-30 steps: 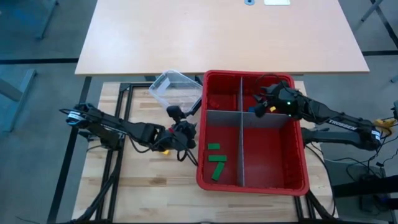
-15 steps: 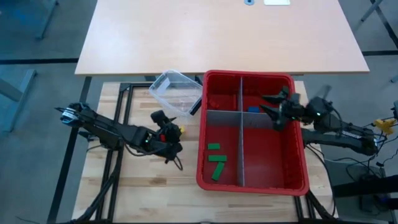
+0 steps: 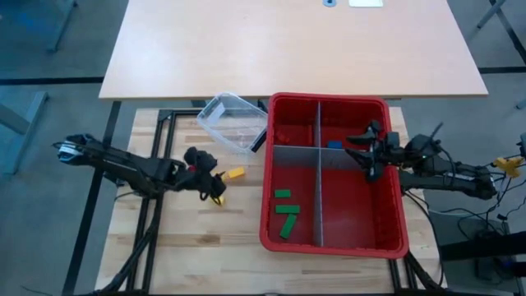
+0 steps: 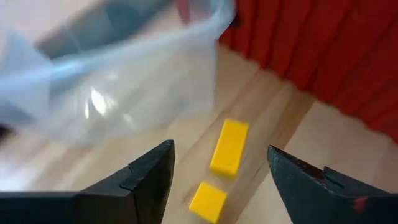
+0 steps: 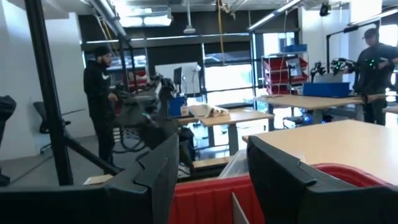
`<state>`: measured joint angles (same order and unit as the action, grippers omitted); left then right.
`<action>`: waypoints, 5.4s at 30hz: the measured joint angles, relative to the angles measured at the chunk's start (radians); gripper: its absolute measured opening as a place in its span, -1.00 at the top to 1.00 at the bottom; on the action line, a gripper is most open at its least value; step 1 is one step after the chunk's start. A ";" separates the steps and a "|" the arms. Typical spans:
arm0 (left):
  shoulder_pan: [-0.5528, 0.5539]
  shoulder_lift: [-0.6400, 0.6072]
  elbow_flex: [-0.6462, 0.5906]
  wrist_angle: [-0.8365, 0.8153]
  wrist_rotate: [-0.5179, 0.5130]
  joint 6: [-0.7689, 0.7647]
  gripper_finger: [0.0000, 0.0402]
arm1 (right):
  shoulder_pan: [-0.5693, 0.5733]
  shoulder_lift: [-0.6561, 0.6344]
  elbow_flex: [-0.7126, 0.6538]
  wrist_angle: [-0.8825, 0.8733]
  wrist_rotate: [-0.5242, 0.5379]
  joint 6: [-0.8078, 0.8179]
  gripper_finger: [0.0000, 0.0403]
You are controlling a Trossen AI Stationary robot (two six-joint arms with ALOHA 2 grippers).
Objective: Sort blocks
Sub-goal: Put the center yellow block into the bottom right of the red bin
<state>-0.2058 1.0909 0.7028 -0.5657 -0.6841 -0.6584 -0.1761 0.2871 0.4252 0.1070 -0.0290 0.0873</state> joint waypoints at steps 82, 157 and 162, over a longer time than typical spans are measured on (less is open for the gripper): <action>-0.074 0.208 0.379 0.378 0.070 0.870 0.45 | 0.000 0.261 0.005 0.237 -0.265 0.219 0.20; 0.009 0.435 0.548 0.628 0.303 1.120 -0.16 | 0.071 1.122 0.370 0.725 -0.523 0.414 0.41; -0.006 0.407 0.547 0.576 0.235 1.109 -0.23 | 0.071 1.066 0.370 0.643 -0.522 0.364 0.43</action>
<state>-0.2116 1.4982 1.2497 0.0101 -0.4487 0.4511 -0.1055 1.3533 0.7952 0.7498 -0.5508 0.4516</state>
